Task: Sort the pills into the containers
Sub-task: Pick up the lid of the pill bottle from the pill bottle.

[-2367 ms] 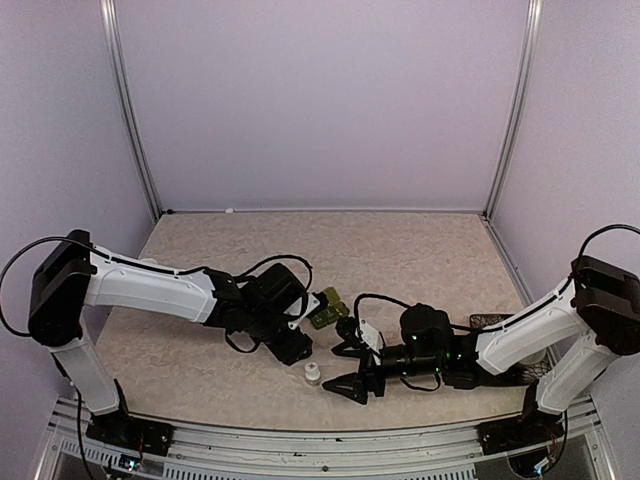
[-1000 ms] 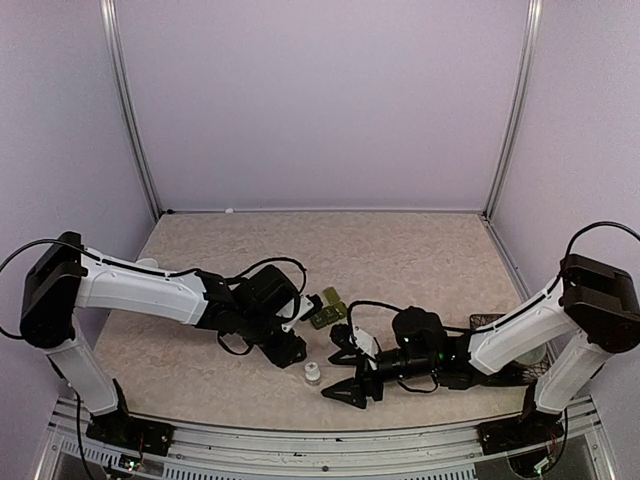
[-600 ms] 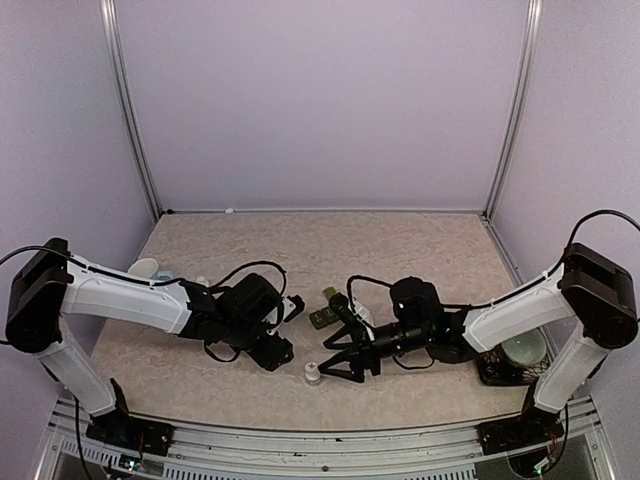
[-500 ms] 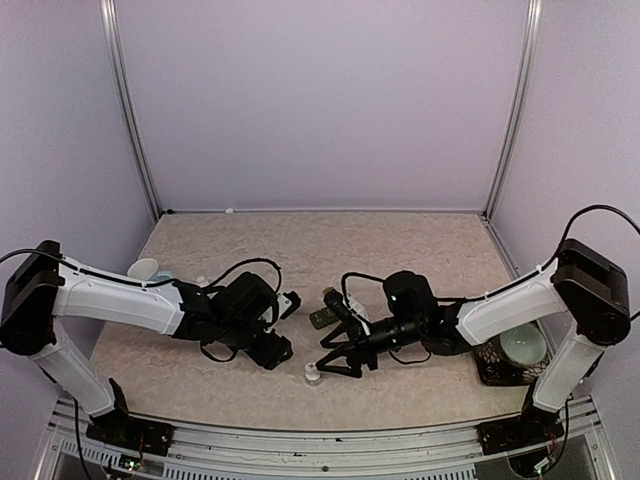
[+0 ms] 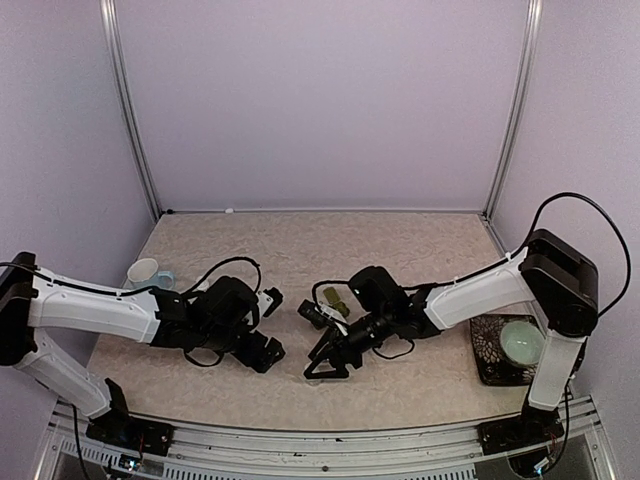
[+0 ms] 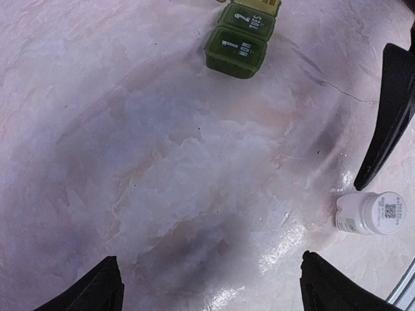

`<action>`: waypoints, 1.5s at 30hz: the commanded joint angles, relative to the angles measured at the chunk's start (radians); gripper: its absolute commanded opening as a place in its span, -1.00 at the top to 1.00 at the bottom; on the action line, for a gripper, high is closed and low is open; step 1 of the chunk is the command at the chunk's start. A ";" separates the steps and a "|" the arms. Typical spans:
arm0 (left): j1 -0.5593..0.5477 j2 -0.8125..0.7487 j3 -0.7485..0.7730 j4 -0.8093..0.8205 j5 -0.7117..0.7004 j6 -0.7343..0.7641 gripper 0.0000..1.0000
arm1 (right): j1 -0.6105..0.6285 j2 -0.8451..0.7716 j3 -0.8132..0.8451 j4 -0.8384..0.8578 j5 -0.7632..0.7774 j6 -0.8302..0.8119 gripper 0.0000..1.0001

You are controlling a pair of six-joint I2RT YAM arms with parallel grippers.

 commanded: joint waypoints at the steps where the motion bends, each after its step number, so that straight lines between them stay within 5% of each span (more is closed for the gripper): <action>1: 0.005 -0.039 -0.026 0.029 -0.023 -0.027 -0.86 | 0.000 0.042 0.050 -0.095 0.002 -0.036 -0.48; 12: 0.004 -0.049 -0.044 0.032 -0.018 -0.039 -0.90 | -0.001 0.058 0.061 -0.118 0.034 -0.066 -0.15; 30: -0.004 -0.016 -0.038 0.040 -0.012 -0.042 -0.91 | -0.011 0.058 0.066 -0.078 -0.001 -0.065 -0.11; 45: -0.012 0.008 -0.047 0.057 -0.007 -0.046 -0.92 | -0.020 0.061 0.071 -0.073 -0.007 -0.077 0.24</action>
